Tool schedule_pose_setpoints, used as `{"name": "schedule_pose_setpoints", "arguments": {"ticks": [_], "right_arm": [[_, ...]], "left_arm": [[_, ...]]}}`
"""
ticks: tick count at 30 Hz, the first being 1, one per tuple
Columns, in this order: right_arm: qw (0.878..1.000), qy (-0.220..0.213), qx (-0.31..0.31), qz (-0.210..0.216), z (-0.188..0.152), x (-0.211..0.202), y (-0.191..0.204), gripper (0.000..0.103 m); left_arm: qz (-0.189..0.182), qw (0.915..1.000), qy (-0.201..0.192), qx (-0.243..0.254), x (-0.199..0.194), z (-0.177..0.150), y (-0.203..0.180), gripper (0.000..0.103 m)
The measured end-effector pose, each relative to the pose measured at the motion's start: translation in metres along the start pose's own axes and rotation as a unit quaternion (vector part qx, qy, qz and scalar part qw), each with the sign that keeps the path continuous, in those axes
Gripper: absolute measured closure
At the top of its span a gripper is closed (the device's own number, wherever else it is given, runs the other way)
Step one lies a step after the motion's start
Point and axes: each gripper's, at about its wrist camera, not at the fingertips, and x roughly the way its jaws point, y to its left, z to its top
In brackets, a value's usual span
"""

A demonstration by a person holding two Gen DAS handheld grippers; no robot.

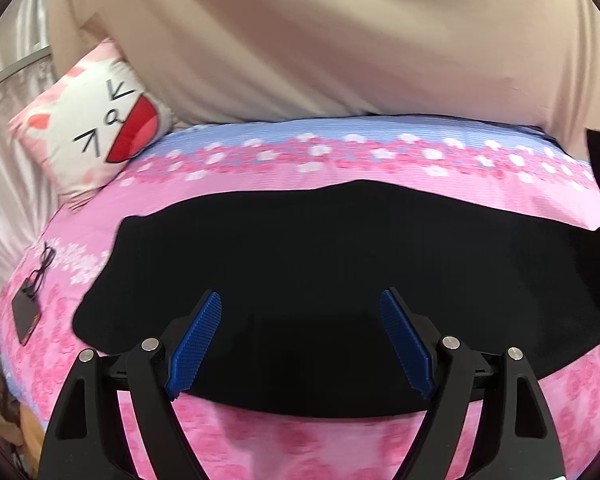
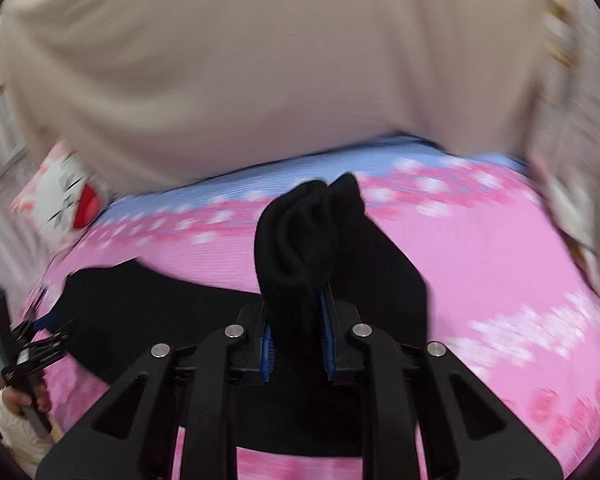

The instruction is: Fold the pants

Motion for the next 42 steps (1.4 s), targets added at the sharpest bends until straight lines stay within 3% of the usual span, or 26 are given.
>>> {"name": "schedule_pose_setpoints", "arguments": {"ticks": [8,13,17,28,31,32,34,38,41,42], "right_arm": [[0.987,0.068,-0.11,0.094,-0.001,0.096,0.153,0.086],[0.973,0.115,-0.155,0.125,-0.025,0.153,0.224,0.086],[0.965,0.144,-0.167,0.142,-0.044,0.182,0.254,0.085],[0.956,0.173,-0.193,0.136,-0.068,0.204,0.277,0.085],[0.953,0.164,-0.212,0.144,-0.073,0.198,0.282,0.07],[0.951,0.163,-0.212,0.158,-0.074,0.19,0.285,0.057],[0.951,0.15,-0.206,0.177,-0.072,0.171,0.286,0.052],[0.966,0.098,-0.173,0.163,-0.044,0.131,0.267,0.053],[0.978,0.098,-0.149,0.112,-0.027,0.147,0.249,0.072],[0.978,0.11,-0.14,0.104,-0.026,0.161,0.245,0.073]], "left_arm": [[0.027,0.9993,0.003,-0.027,0.0,-0.012,0.063,0.024],[0.037,0.9984,0.006,-0.043,0.003,-0.017,0.09,0.024],[0.037,0.9976,0.01,-0.058,0.007,-0.021,0.105,0.024],[0.027,0.9968,0.015,-0.074,0.017,-0.026,0.118,0.024],[0.028,0.9967,0.017,-0.074,0.016,-0.026,0.12,0.024],[0.03,0.9967,0.016,-0.074,0.015,-0.026,0.121,0.024],[0.034,0.9965,0.012,-0.075,0.012,-0.026,0.125,0.024],[0.036,0.9958,0.011,-0.083,0.013,-0.024,0.129,0.024],[0.031,0.9959,0.007,-0.085,0.01,-0.02,0.125,0.024],[0.029,0.9961,0.005,-0.083,0.009,-0.019,0.123,0.024]]}}
